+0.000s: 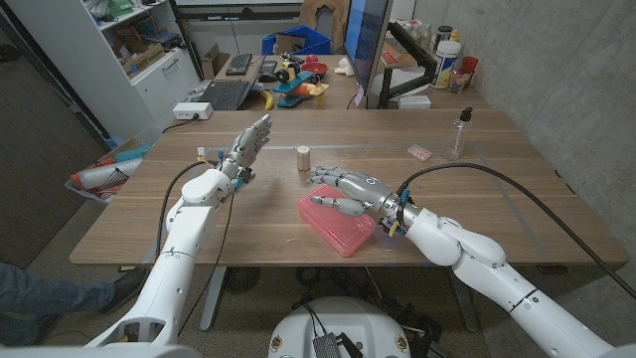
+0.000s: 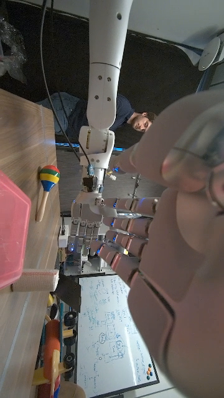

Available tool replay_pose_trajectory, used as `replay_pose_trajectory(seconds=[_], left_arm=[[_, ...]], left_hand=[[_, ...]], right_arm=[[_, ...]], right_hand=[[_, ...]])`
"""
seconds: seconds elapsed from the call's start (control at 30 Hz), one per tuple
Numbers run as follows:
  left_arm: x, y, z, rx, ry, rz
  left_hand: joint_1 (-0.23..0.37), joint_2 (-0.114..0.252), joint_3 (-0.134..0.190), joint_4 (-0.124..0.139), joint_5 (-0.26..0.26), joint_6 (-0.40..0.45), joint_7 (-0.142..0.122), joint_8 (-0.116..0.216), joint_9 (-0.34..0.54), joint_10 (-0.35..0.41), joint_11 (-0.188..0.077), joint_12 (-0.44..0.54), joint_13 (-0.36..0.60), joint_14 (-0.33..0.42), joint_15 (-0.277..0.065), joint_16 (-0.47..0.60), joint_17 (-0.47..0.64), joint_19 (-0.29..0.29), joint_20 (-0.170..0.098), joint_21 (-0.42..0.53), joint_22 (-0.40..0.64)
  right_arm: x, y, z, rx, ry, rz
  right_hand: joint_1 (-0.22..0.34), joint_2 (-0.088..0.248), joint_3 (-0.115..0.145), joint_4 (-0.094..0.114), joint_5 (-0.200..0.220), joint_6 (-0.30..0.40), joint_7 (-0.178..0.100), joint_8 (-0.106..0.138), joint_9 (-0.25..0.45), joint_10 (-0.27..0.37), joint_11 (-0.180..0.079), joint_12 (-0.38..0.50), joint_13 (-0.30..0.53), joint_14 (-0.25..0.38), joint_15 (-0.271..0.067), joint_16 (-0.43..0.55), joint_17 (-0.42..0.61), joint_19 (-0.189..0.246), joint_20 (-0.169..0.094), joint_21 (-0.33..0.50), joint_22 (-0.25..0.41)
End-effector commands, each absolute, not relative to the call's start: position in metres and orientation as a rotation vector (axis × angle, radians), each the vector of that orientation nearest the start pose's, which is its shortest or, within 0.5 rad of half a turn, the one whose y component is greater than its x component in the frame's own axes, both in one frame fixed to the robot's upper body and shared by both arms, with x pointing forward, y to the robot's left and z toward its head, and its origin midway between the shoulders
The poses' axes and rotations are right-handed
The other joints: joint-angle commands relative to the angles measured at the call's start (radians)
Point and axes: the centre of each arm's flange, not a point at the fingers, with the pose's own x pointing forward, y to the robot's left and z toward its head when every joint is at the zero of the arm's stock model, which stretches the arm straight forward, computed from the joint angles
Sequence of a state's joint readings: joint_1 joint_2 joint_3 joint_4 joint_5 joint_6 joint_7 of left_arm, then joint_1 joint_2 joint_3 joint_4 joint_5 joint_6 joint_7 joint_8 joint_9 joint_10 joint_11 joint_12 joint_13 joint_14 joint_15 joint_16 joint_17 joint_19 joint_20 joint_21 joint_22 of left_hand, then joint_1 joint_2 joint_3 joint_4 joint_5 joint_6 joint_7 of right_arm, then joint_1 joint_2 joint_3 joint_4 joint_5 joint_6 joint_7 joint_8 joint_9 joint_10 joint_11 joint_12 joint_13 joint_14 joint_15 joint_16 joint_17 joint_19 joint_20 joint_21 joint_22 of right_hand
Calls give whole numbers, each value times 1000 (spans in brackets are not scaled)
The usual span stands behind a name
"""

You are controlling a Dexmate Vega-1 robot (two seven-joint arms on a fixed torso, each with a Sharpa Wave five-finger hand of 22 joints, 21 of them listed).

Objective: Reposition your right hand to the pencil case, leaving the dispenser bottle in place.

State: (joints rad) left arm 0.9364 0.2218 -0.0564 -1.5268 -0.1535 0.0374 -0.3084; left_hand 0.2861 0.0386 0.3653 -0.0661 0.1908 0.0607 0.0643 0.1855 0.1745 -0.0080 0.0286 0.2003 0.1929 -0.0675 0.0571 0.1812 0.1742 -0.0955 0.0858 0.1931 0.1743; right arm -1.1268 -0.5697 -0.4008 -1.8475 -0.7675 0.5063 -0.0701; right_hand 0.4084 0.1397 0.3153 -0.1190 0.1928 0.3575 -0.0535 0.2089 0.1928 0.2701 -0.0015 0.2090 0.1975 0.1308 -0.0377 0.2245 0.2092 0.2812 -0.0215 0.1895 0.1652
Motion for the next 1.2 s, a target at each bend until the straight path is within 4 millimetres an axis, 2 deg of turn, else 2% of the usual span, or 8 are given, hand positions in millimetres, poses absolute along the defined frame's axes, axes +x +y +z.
replay_pose_trajectory(seconds=[0.03,0.23,0.53,0.93,1.2], left_arm=[[629,295,0,124,-553,-217],[627,294,0,128,-552,-213],[628,292,-1,130,-545,-214],[631,291,-3,132,-535,-221],[634,294,-5,131,-530,-219]], left_hand=[[3,11,0,-6,-4,5,5,1,3,-3,-1,8,1,-6,-2,4,5,-3,2,2,4],[2,11,-1,-7,-4,8,5,2,3,-3,-5,8,1,-7,-2,4,5,-3,3,2,4],[2,12,-1,-8,-4,8,5,2,3,-2,-2,9,1,-8,-2,4,5,-5,6,1,4],[1,13,-2,-9,-4,9,5,2,3,-2,-1,9,1,-9,-2,4,6,-7,9,1,4],[0,13,-2,-10,-4,9,5,2,4,-2,-5,9,1,-10,-1,4,6,-7,10,1,4]], right_arm=[[491,-104,-78,-1340,-1170,412],[493,-104,-80,-1350,-1165,423],[496,-102,-84,-1419,-1149,418],[499,-97,-90,-1438,-1130,432],[502,-96,-87,-1436,-1134,432]], right_hand=[[0,-1,7,0,9,8,-2,4,4,6,-1,3,4,10,0,-2,1,-3,-6,-2,3],[0,-1,9,-1,9,10,-3,4,4,8,-7,4,4,11,-1,-3,1,-3,-5,-2,3],[-1,-2,10,-1,10,11,-4,3,4,11,2,3,4,14,-2,-3,1,-4,-5,-2,3],[-2,-3,13,-1,11,13,-3,2,4,15,-4,4,4,17,-3,-4,1,-4,-5,-1,3],[-3,-3,15,-1,11,15,-1,1,4,17,-3,4,4,21,-3,-4,1,-4,-5,-1,3]])
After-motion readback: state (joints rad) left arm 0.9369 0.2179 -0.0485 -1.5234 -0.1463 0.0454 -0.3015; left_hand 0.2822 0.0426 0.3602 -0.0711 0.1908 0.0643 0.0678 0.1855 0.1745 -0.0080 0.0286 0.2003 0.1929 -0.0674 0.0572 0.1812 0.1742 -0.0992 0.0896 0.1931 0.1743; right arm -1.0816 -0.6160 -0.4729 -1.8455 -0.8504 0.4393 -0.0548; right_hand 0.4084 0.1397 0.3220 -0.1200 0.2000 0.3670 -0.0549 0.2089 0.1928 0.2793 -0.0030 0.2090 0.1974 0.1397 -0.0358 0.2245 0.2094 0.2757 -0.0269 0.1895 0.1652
